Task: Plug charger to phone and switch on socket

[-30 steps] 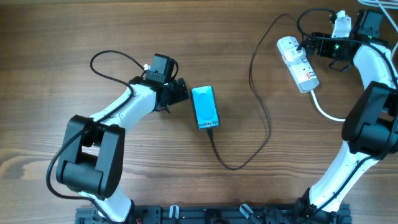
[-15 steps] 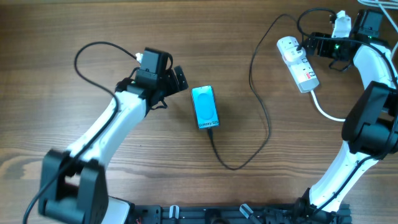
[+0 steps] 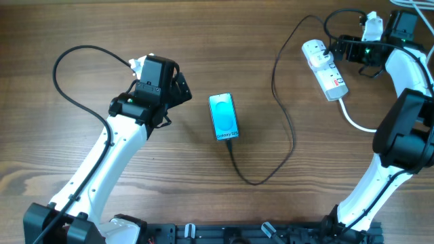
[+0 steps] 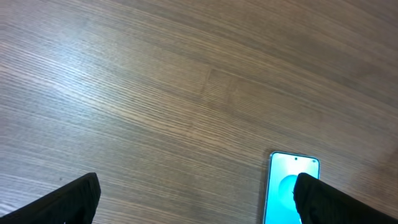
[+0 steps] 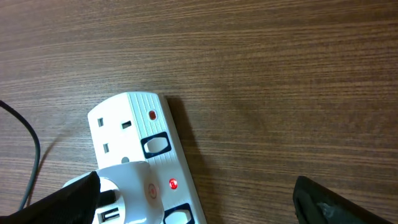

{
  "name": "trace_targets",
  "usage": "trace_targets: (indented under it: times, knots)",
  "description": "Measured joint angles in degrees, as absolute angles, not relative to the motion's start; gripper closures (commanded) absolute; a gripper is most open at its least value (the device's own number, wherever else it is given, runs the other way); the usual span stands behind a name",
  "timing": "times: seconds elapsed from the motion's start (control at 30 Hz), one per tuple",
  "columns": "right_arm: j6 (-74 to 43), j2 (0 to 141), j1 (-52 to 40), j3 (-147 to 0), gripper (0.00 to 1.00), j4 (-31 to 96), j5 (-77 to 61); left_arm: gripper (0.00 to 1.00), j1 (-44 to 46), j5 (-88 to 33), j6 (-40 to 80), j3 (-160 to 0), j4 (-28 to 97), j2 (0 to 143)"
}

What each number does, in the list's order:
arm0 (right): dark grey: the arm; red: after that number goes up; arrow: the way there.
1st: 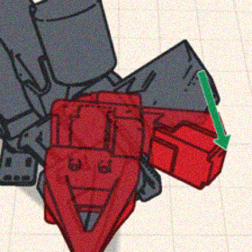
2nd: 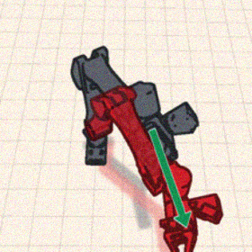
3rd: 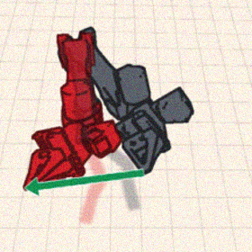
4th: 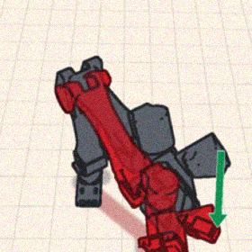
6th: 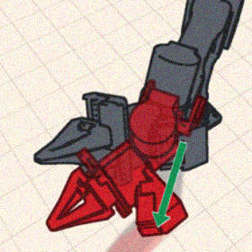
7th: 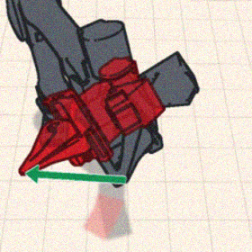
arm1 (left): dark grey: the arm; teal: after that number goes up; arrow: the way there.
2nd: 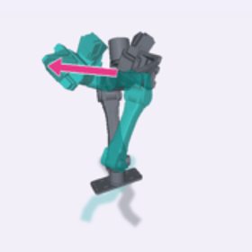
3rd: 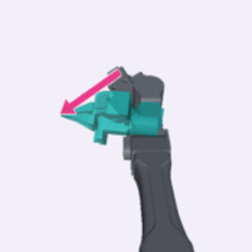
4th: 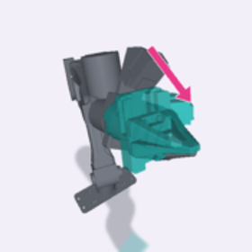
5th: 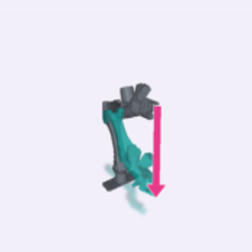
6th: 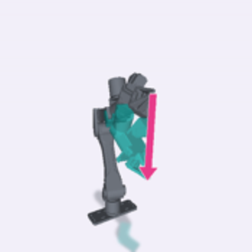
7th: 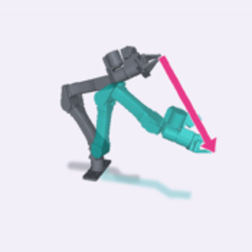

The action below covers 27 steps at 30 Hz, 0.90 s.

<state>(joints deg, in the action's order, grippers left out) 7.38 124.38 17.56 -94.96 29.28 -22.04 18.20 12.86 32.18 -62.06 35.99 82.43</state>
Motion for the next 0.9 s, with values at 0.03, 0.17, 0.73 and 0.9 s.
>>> trace_targets:
  times: [0.03, 0.17, 0.73, 0.9]
  knots:
    - [7.38, 124.38, 17.56, -94.96, 0.0, 29.28, -22.04, 0.0, 18.2, 13.08, 32.18, -61.82, 34.94, 82.43]
    - [7.38, 124.38, 17.56, -94.96, 0.0, 29.28, -22.02, 0.0, 18.2, 13.69, 32.18, -57.23, 26.48, 82.26]
    - [7.38, 124.38, 17.56, -94.96, 0.0, 29.3, -22.04, 0.0, 18.2, 12.19, 32.18, -34.22, 4.54, 82.26]
    - [7.38, 124.38, 17.56, -94.96, 0.0, 29.28, -22.04, 0.0, 18.2, 12.14, 32.21, -26.72, -4.69, 82.21]
